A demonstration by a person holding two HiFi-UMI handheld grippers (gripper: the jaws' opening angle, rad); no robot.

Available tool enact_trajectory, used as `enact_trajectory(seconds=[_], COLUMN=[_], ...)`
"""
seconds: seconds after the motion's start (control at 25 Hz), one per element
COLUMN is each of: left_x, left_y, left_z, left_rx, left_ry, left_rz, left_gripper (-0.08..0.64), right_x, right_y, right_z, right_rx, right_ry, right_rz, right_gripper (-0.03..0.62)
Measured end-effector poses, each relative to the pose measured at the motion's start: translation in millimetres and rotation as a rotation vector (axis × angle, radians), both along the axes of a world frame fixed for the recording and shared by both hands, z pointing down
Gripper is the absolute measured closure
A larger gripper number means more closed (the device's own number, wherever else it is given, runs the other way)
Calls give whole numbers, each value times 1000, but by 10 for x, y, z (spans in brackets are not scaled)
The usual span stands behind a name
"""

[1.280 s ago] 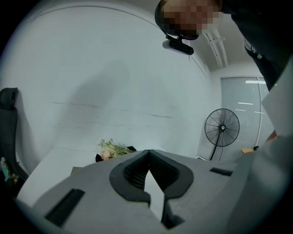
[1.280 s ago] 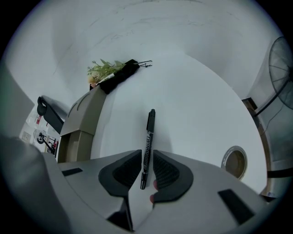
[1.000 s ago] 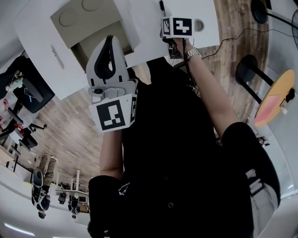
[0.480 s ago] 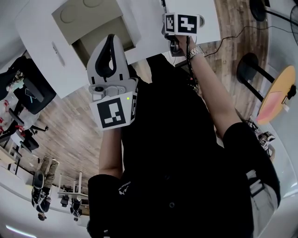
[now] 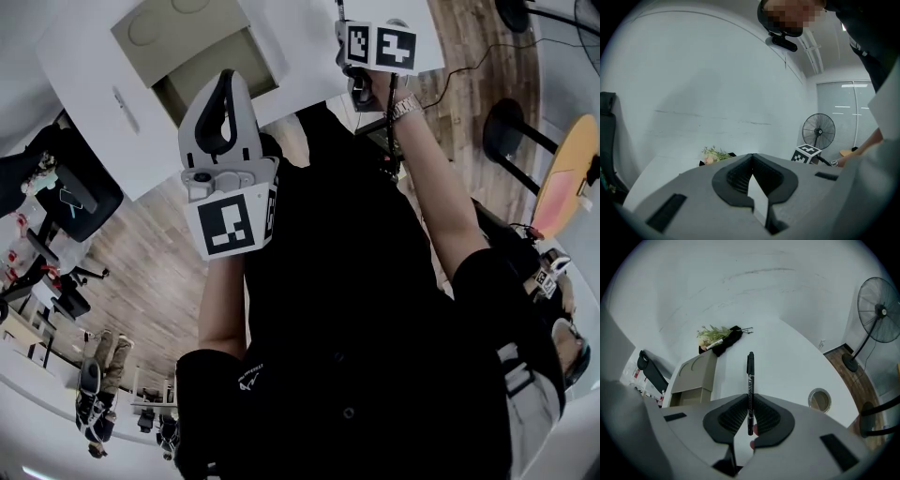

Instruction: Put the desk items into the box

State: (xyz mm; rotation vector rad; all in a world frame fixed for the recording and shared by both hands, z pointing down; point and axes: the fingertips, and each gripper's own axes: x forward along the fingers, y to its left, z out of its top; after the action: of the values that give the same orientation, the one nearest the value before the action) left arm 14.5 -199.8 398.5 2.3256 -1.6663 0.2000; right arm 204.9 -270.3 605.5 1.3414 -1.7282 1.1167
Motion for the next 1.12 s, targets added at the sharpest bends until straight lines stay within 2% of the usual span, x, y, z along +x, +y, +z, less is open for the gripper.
enact_trajectory(seconds=[0.88,1.12], left_x=[-491,-640], left_y=[938,1169], left_z=[-395,-630], left_rx=[86,149], left_ry=[10,-3], left_rz=[76,83], left_gripper=[552,552], right_x=[-234,-301], right_y=[800,1052], right_z=[-1407,-1849], right_rx=[321,421], right_ry=[-16,-35], right_rz=[98,125], right_gripper=[552,554])
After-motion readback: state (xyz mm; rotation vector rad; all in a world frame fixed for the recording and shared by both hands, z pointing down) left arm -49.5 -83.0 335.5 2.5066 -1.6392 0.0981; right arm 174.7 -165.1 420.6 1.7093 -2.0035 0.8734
